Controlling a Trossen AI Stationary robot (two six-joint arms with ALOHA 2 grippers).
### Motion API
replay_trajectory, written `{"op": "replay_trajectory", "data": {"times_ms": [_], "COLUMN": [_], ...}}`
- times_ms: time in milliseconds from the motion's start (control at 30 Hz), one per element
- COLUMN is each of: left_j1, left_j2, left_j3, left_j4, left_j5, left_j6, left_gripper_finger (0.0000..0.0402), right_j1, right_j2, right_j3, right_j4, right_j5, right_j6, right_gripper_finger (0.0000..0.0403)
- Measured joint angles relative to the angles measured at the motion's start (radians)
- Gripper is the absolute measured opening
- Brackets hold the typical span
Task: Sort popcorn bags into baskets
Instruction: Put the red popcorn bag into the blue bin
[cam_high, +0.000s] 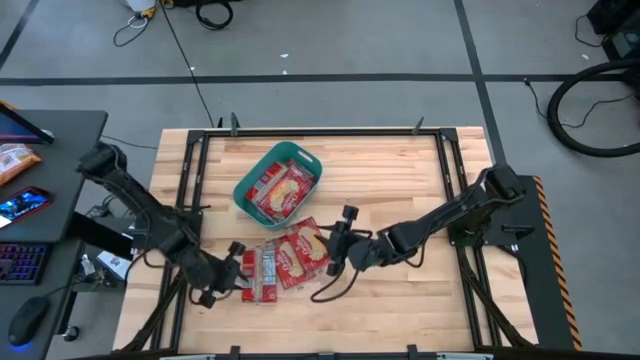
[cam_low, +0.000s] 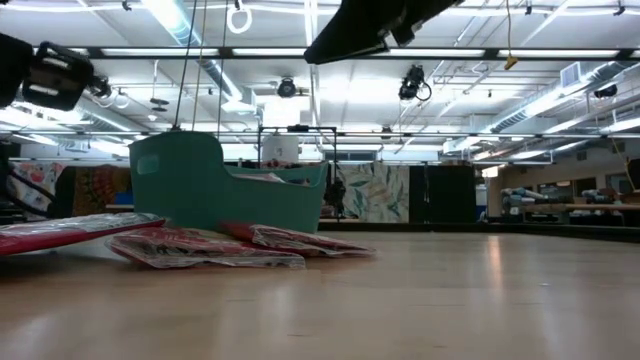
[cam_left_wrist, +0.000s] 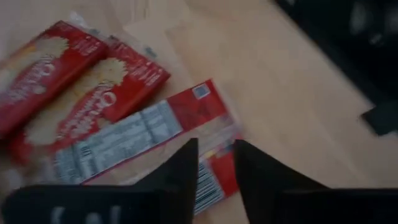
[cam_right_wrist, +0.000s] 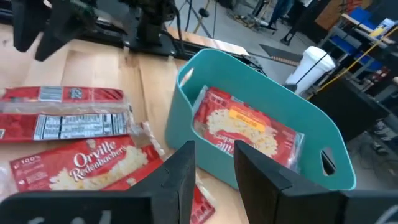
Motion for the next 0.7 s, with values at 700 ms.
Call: {"op": "replay_trajectory", "data": {"times_ms": [700], "left_j1": [-0.057], "left_j2": [0.295], "left_j3": [0.098], "left_j4": [-0.179], "left_j5": [-0.133], "left_j6": [0.485], "left_gripper_finger": [0.0173], "right_j1": [0.011], "right_j2": [0.038], "right_j3": [0.0], "right_j4": [0.059], "right_j5": [0.096], "right_j6": [0.0], "right_gripper_finger": [0.0115]}}
